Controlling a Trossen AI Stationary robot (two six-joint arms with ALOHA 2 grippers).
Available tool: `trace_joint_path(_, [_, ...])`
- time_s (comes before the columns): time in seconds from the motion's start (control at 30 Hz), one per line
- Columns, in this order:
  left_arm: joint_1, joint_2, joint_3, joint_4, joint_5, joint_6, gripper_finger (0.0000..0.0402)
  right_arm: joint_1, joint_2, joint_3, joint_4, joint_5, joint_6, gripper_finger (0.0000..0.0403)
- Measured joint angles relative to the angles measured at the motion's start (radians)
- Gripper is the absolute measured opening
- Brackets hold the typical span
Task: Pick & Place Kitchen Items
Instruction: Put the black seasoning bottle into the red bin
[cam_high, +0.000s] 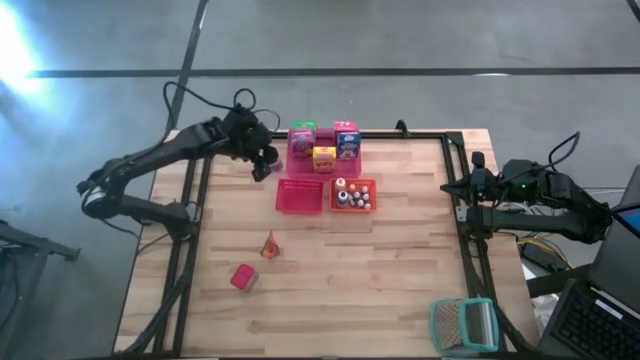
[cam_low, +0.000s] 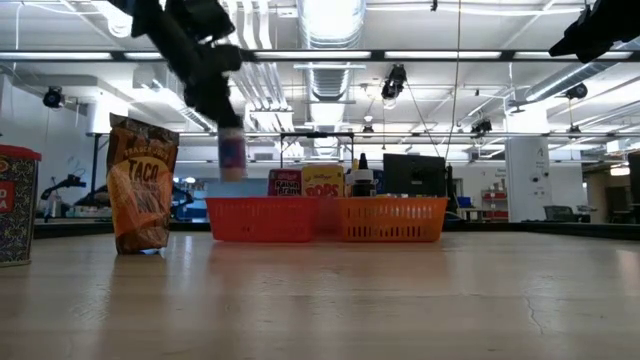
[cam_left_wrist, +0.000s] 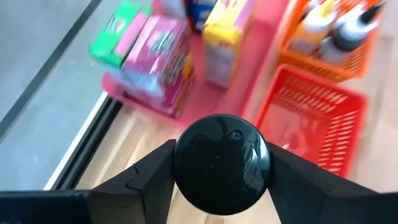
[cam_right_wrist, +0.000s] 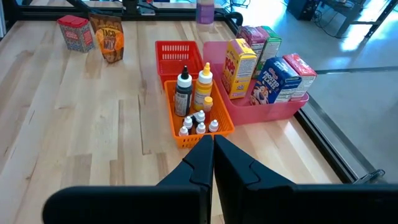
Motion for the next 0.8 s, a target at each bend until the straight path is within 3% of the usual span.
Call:
trace_joint_path(0.3, [-0.138, -0.01, 0.074, 0.014, 0.075, -0.044, 0.0224, 0.0, 0.0, 0.0, 0.0, 0.0, 0.0, 0.0008])
trace_joint_path(0.53, [-0.298, 0.055, 0.069, 0.127, 0.058, -0.05, 0.0224, 0.0, 0.0, 0.0, 0.0, 0.0, 0.0, 0.0008])
trace_joint_path(0.8, [-0.334, 0.182, 0.073, 0.168, 0.01, -0.043, 0.0224, 0.0, 0.0, 0.0, 0.0, 0.0, 0.0, 0.0008])
